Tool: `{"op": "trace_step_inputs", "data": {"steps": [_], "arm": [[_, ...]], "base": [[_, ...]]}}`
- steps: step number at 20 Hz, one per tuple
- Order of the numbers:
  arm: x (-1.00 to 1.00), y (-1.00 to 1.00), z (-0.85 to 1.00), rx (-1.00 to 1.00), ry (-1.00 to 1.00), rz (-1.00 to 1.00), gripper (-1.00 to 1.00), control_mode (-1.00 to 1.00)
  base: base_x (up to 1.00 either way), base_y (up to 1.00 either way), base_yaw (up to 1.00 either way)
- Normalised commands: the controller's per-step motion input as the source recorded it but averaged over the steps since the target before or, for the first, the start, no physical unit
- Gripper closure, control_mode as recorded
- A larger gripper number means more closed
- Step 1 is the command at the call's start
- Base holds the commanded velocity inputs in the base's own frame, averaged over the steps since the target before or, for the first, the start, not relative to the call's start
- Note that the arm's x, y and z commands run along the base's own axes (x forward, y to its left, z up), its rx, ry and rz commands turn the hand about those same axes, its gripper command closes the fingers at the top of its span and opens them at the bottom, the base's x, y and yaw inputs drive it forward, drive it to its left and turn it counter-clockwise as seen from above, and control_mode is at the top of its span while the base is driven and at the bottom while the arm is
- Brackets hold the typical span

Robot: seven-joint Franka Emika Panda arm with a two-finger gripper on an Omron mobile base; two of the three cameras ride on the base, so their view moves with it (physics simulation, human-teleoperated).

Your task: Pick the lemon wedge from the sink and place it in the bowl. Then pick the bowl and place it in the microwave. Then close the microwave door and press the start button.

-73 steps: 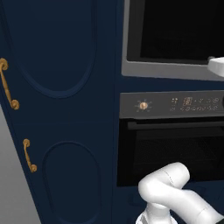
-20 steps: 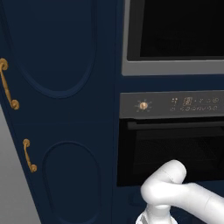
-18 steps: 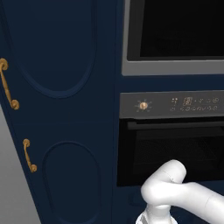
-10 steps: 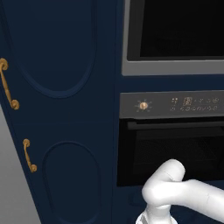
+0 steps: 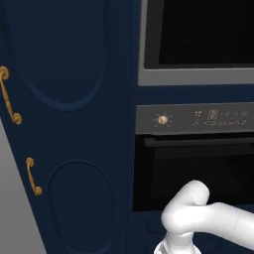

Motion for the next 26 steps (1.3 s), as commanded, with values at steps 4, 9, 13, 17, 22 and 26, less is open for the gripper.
{"op": "trace_step_inputs", "data": {"steps": [4, 9, 13, 17, 22, 26], "arm": [[0.53, -0.03, 0.00, 0.00, 0.00, -0.04, -1.00, -1.00], [0.35, 0.03, 0.06, 0.00, -0.02, -0.01, -1.00, -1.00], [0.57, 0.01, 0.00, 0.00, 0.00, 0.00, -1.00, -1.00], [0.64, 0.01, 0.00, 0.00, 0.01, 0.00, -1.00, -1.00], [0.55, 0.18, 0.00, 0.00, 0.11, 0.00, -1.00, -1.00], [0.37, 0.23, 0.00, -0.02, 0.12, 0.00, -1.00, -1.00]], "base": [[0.00, 0.00, 0.00], [0.00, 0.00, 0.00], [0.00, 0.00, 0.00], [0.00, 0.00, 0.00], [0.00, 0.00, 0.00], [0.00, 0.00, 0.00]]}}
